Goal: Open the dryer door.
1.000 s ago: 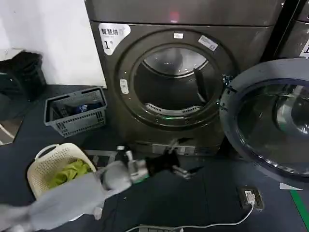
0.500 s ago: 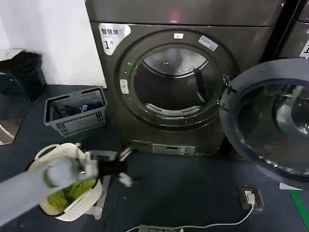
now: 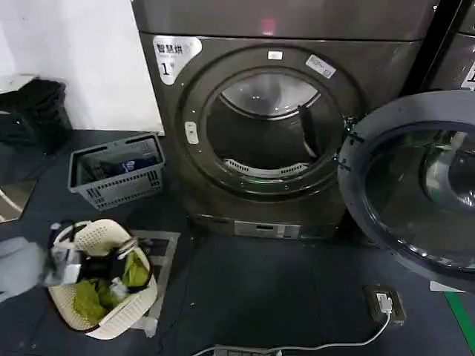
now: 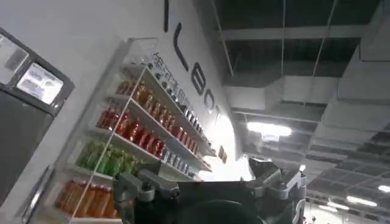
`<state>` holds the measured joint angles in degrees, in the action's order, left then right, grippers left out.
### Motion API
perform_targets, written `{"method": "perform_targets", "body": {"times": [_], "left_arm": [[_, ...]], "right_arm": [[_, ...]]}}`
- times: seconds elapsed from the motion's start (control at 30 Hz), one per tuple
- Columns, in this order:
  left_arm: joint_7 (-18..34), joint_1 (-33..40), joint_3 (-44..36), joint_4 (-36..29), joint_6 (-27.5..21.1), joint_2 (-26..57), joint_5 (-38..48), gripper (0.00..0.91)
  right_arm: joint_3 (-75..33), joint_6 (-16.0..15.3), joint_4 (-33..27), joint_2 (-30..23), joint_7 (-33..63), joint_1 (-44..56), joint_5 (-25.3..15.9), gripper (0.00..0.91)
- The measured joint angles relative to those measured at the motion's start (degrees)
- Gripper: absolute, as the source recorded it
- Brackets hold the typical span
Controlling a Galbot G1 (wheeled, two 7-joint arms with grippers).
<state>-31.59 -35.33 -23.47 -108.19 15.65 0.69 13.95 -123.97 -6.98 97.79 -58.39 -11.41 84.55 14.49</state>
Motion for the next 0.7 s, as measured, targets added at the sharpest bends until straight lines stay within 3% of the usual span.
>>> {"method": "perform_targets", "body": {"times": [0.27,0.7], "left_arm": [[0.0,-1.7,-0.1,3.3,0.7,4.3,-5.2,0.907],[-4.0,-1.7,0.2,7.3,0.6,5.8,-11.1,0.907]], "right_arm": [[0.4,-0.1,1.1,-0.8,0.0,-0.1,0.0,0.907],[0.4,0.0,1.7,-1.7,-0.1,0.1,0.1,0.907]]}}
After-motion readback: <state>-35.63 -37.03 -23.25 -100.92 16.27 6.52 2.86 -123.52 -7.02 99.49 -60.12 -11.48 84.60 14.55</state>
